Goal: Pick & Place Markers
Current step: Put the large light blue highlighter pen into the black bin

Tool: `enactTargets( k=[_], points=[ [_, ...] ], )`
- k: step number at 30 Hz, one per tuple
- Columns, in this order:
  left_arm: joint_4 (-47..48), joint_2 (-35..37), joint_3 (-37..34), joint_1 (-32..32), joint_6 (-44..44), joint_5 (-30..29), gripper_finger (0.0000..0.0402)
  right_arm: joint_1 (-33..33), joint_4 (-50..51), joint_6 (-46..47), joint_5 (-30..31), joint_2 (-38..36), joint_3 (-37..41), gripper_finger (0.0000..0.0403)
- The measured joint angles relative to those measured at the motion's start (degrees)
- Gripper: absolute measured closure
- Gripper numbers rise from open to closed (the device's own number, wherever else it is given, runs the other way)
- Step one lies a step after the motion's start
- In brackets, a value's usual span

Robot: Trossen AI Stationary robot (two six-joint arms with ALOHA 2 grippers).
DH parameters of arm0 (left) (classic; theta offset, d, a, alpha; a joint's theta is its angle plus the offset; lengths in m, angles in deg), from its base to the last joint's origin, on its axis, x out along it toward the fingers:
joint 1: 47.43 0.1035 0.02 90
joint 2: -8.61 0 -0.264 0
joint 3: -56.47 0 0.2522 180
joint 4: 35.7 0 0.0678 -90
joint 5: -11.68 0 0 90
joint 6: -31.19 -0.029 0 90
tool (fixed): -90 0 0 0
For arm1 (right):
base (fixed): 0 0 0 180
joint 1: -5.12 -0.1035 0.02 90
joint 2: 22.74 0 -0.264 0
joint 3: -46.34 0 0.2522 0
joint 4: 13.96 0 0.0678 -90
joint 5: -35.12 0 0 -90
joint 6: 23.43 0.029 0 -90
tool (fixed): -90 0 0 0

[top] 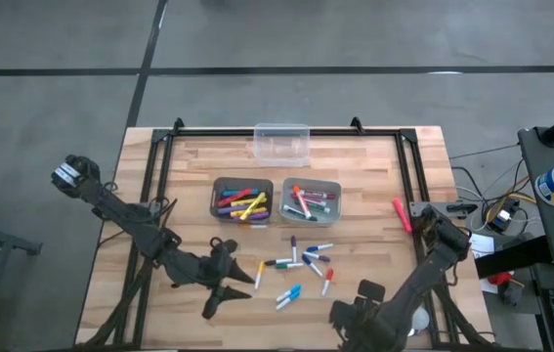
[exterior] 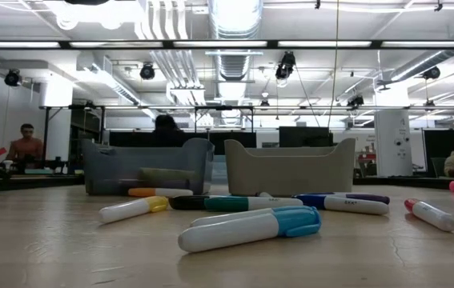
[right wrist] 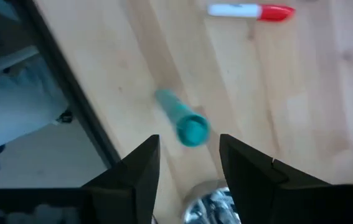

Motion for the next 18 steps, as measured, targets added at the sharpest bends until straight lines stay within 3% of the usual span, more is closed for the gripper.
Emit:
enactTargets(
  k=[18],
  points=[
    [-0.11,0.00,-0.07,0.00,0.06,-0.04,0.0234,0.04,-6.87,-1.49,-1.05,0.00,7.24,0.0226]
  ],
)
